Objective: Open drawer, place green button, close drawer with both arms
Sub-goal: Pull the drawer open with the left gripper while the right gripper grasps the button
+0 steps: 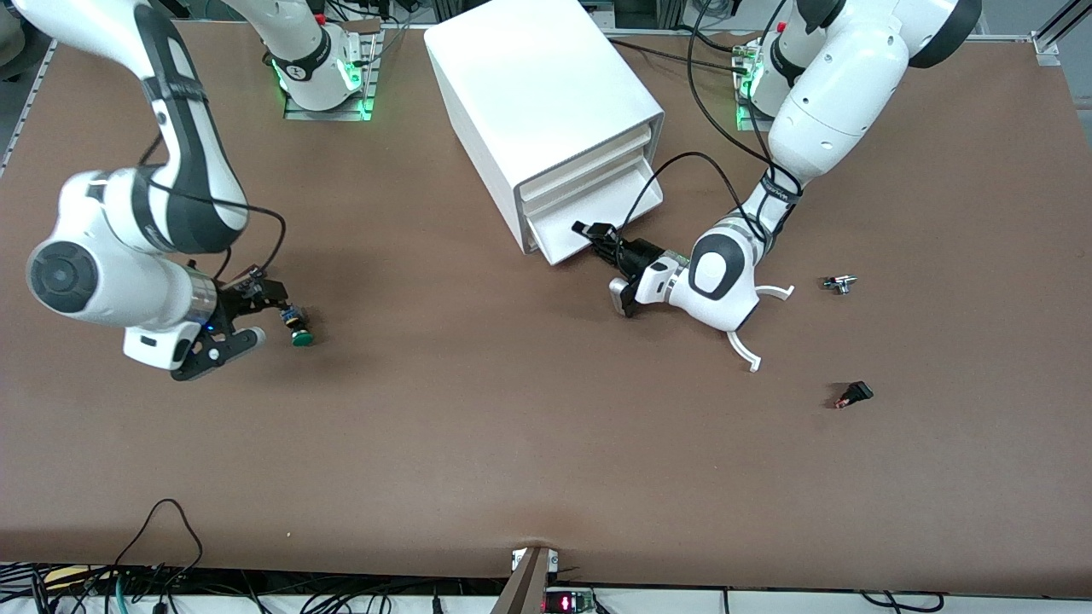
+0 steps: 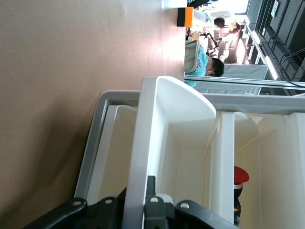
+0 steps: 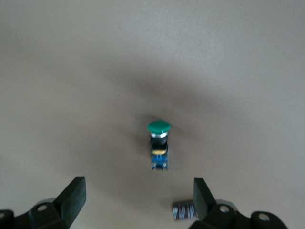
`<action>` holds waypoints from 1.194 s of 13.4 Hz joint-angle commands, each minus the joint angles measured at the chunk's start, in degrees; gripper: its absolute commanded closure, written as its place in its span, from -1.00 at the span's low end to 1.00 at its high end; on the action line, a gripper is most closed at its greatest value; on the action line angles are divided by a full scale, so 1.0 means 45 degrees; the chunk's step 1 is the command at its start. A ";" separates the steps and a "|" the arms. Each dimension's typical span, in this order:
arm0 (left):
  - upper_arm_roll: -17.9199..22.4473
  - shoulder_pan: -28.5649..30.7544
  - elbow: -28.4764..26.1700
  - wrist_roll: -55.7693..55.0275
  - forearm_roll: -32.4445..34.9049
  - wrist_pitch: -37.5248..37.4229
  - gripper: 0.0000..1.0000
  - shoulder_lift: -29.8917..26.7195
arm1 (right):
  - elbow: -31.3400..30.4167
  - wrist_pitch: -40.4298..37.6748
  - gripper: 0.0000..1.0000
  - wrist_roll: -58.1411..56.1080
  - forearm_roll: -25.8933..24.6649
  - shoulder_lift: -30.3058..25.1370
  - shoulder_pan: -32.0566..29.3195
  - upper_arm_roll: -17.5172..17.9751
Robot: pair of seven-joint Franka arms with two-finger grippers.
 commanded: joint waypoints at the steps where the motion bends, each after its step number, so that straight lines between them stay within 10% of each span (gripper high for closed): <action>1: 0.0232 0.0230 0.0739 -0.0636 0.0629 -0.0078 0.84 0.0188 | -0.1197 0.1349 -1.00 -0.0265 -0.0186 0.0025 -0.0093 -0.0016; 9: 0.0272 0.0249 0.2752 -0.1339 0.1803 -0.0978 0.86 0.1166 | -0.5027 0.5881 -0.98 -0.0791 -0.0166 0.0025 -0.0269 -0.0094; 16: 0.0680 0.0249 0.3554 -0.1729 0.2194 -0.1661 0.88 0.1616 | -0.4991 0.6081 0.60 -0.0832 0.0068 0.0377 -0.0484 -0.0075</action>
